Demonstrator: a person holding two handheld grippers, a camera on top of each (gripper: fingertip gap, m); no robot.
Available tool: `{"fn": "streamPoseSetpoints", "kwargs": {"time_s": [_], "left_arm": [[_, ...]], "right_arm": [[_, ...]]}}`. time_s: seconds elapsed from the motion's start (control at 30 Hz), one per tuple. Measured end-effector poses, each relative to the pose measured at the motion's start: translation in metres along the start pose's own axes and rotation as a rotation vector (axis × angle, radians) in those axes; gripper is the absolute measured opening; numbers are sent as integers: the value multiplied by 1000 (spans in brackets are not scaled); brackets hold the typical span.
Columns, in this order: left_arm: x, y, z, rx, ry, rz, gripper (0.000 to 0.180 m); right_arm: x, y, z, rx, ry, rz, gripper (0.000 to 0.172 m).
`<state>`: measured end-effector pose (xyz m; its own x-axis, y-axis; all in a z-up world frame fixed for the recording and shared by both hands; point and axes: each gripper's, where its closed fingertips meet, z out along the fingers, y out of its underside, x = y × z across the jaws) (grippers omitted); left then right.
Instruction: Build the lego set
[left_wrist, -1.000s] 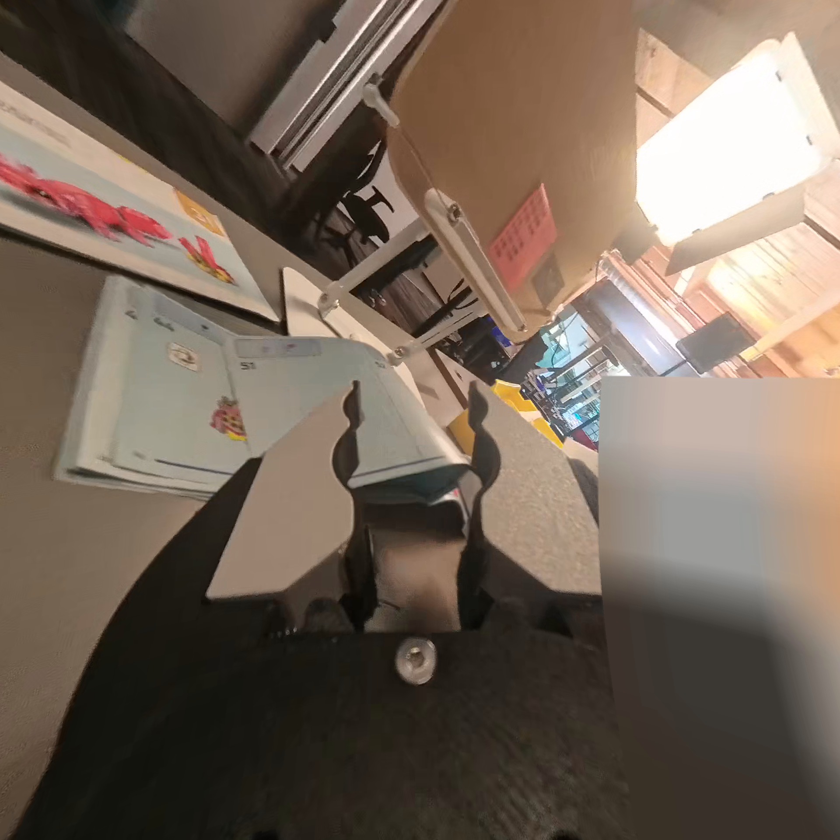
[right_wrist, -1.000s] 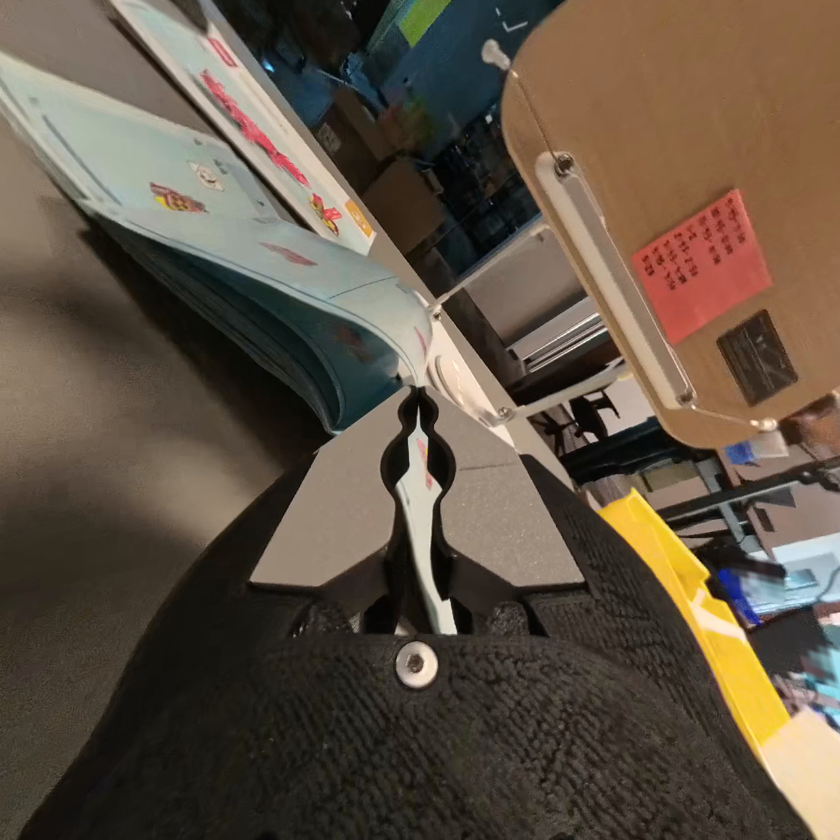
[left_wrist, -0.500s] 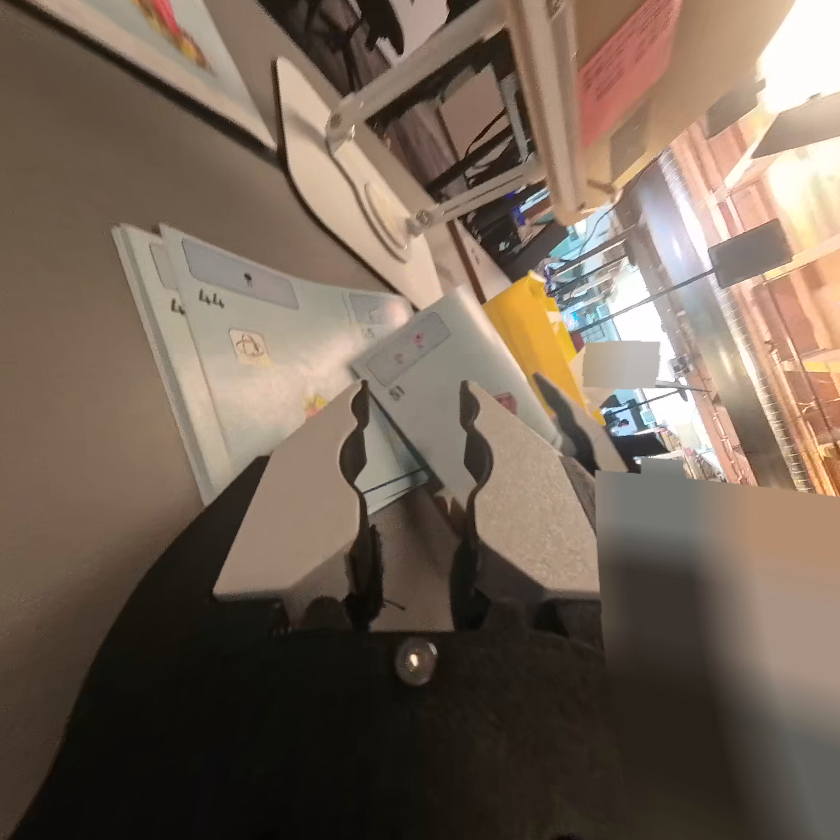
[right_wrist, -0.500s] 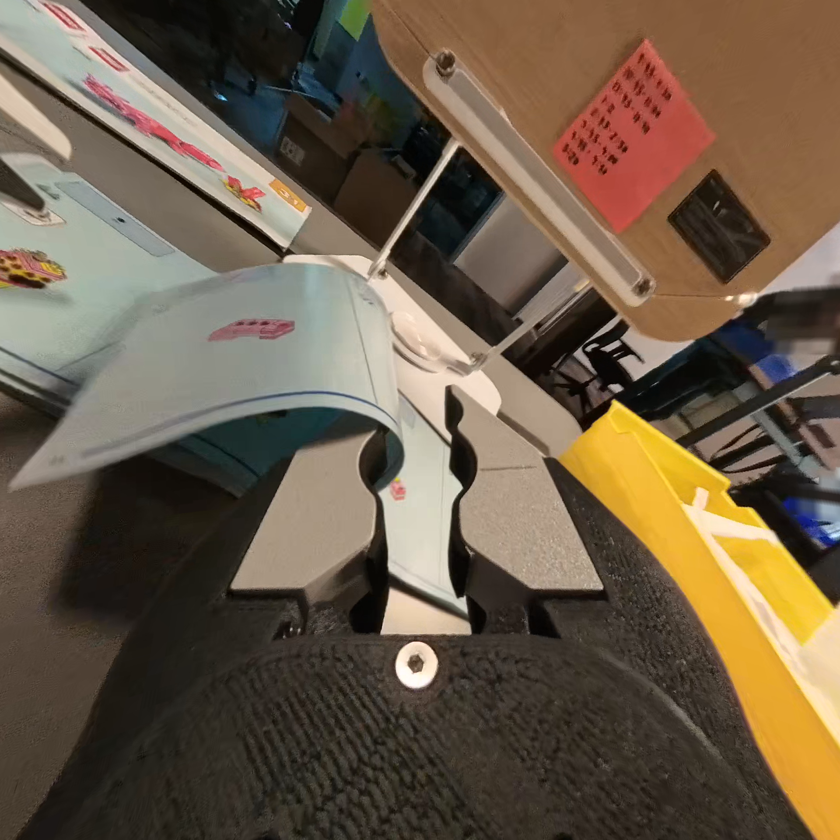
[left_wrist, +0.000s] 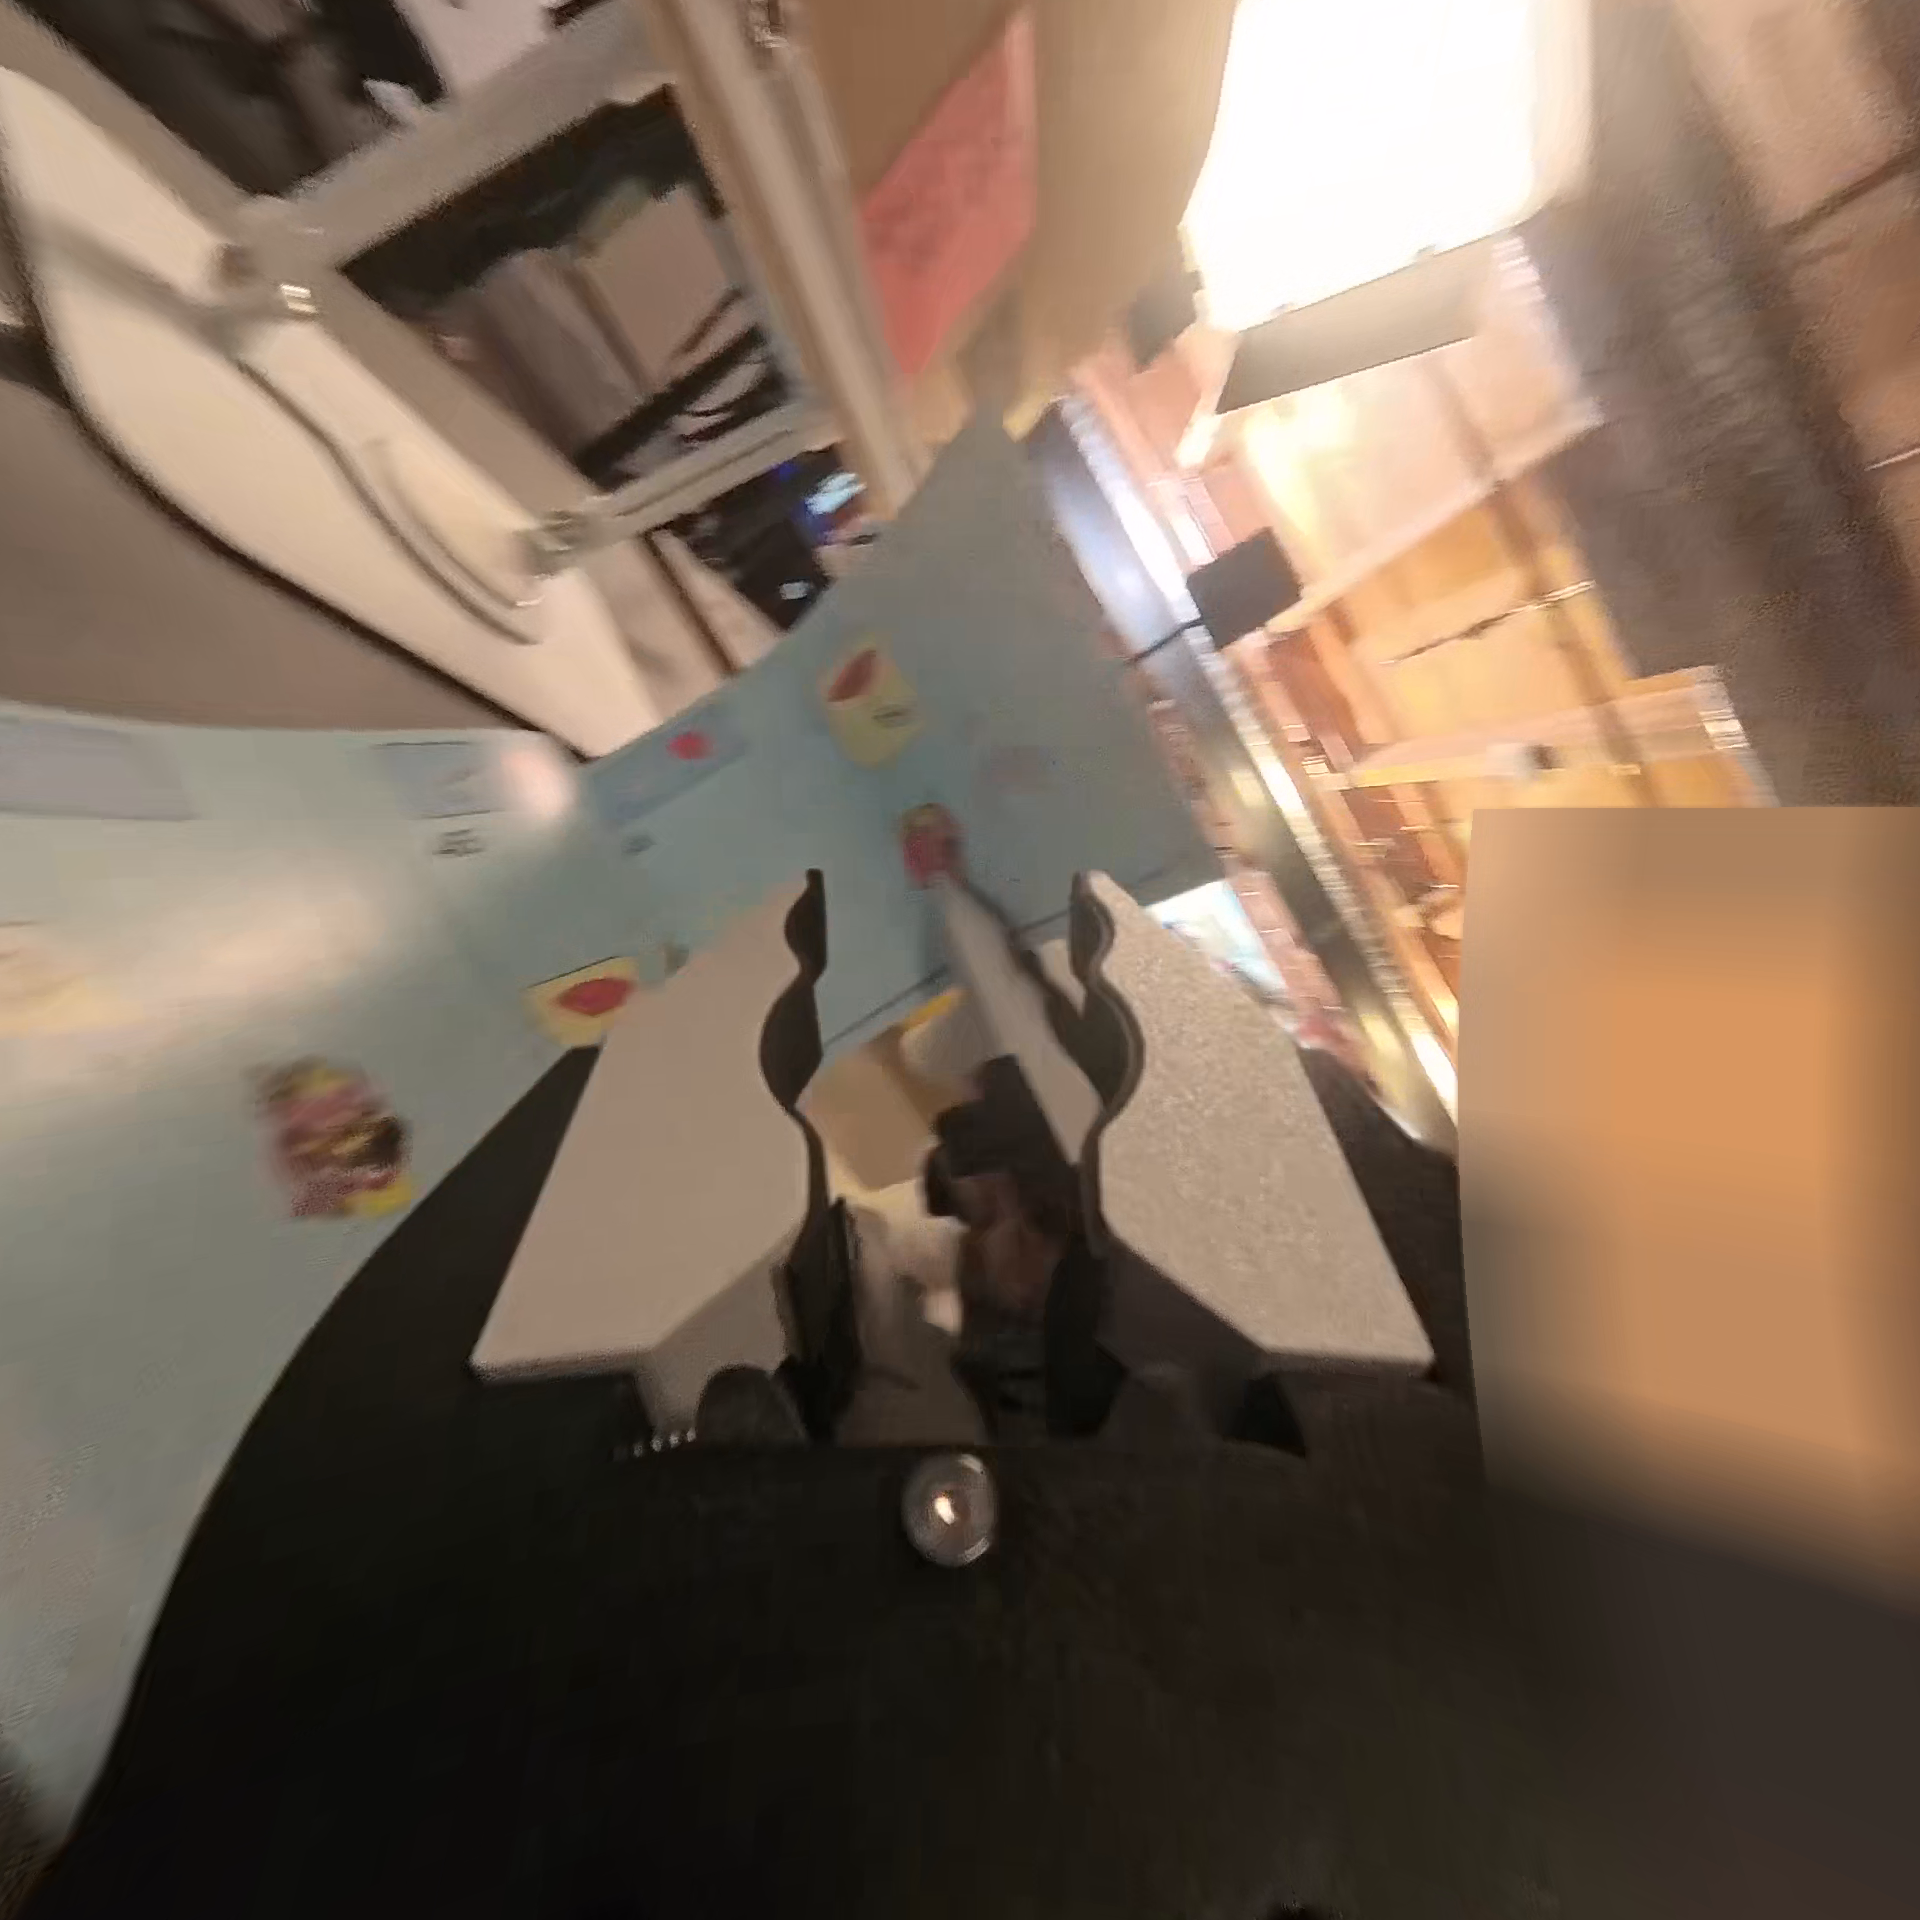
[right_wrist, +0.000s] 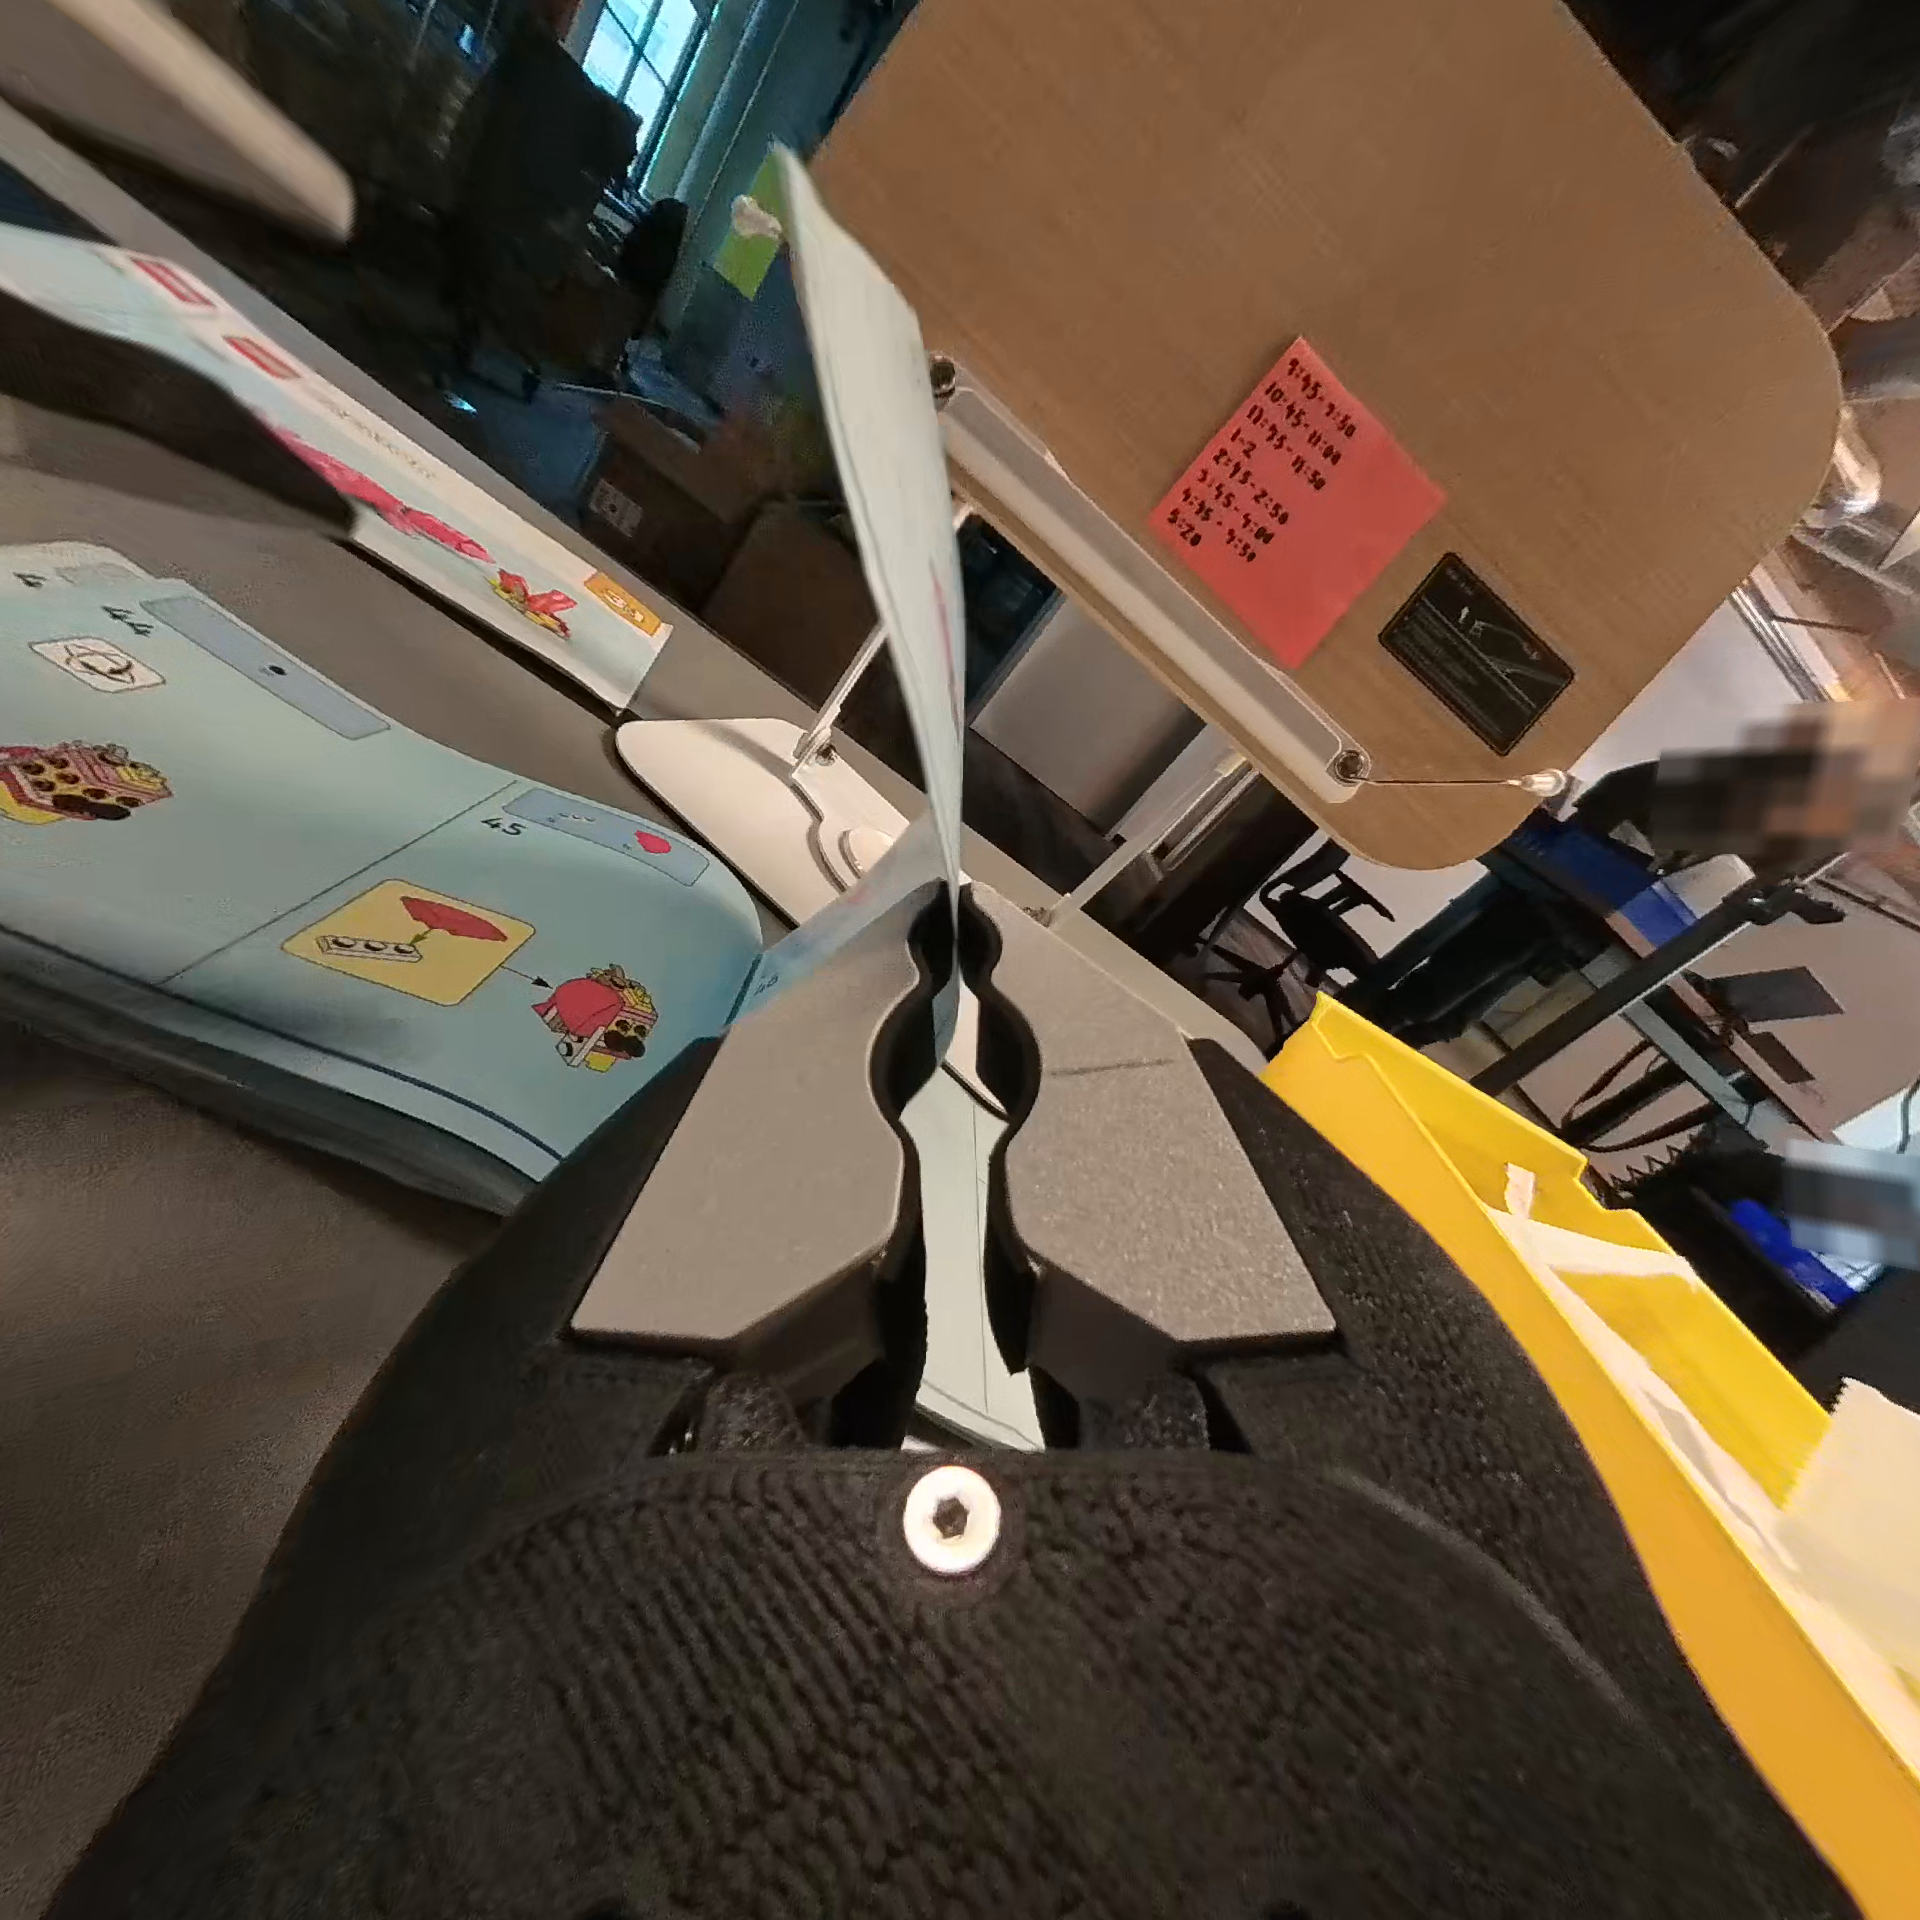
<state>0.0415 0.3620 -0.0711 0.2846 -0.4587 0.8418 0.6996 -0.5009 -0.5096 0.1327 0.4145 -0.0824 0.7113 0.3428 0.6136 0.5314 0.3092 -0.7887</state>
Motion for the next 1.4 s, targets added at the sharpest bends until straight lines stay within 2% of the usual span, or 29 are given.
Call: {"fn": "streamPoseSetpoints", "kwargs": {"time_s": [0.13, 0.33, 0.47, 0.73, 0.9, 1.17, 1.4], "left_arm": [[24, 4, 10, 17, 180, -106, 49], [41, 3, 20, 41, 271, -156, 37], [36, 4, 22, 47, 233, -159, 16], [52, 2, 20, 46, 343, -167, 16], [50, 8, 24, 26, 321, -155, 0], [70, 10, 22, 15, 448, -153, 0], [62, 12, 26, 8, 378, -126, 3]], "right_arm": [[-2, -2, -1, 13, -3, -27, 0], [-8, -6, -2, 28, -15, -67, 0], [-10, -6, -2, 31, -22, -71, 0], [-10, -5, -1, 28, -27, -59, 0], [-10, -4, -1, 26, -30, -59, 0], [-12, -5, -1, 29, -40, -61, 0], [-11, -5, -1, 31, -37, -56, 0]]}}
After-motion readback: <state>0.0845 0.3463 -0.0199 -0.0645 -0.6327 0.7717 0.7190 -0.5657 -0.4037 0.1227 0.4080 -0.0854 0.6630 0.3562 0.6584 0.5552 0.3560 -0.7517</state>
